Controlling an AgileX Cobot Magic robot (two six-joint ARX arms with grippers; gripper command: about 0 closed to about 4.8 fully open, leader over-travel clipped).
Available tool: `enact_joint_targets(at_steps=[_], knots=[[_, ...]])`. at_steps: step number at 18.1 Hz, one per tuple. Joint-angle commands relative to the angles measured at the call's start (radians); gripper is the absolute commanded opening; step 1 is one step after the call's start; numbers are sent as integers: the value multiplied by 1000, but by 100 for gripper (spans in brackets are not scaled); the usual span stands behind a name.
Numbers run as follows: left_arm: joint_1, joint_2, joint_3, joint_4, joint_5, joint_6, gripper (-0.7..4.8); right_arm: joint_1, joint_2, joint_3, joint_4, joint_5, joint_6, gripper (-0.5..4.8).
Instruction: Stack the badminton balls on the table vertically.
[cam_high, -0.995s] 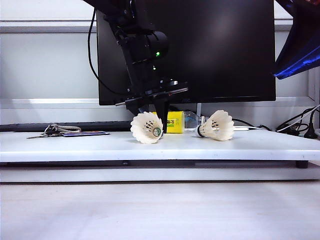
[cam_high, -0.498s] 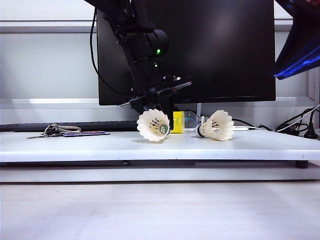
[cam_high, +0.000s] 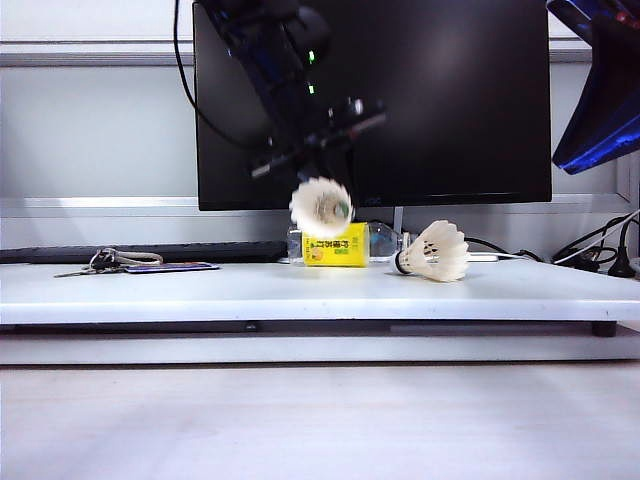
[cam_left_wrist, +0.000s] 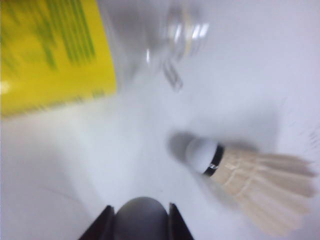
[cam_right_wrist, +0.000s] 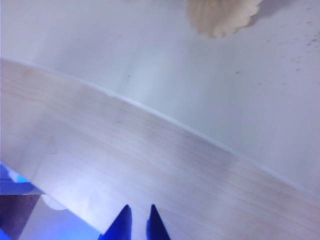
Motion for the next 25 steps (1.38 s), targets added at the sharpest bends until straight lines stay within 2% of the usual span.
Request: enact_joint_targets(at_steps=[1, 5, 11, 15, 17, 25], knots=[[-2, -51, 5, 79, 5, 20, 111, 0, -1, 2, 12, 22, -5, 53], [-2, -119, 5, 205, 6, 19, 111, 0, -1, 2, 14, 45, -7, 53], [-3, -182, 4, 278, 6, 39, 111, 0, -1, 2, 17, 90, -7, 53], [-3, -212, 3, 261, 22, 66, 111, 0, -1, 2, 19, 99, -8, 53], [-3, -243, 3, 215, 20, 115, 111, 0, -1, 2, 18, 130, -8, 53], [-1, -394, 3, 121, 16, 140, 111, 0, -1, 2, 17, 134, -8, 53]])
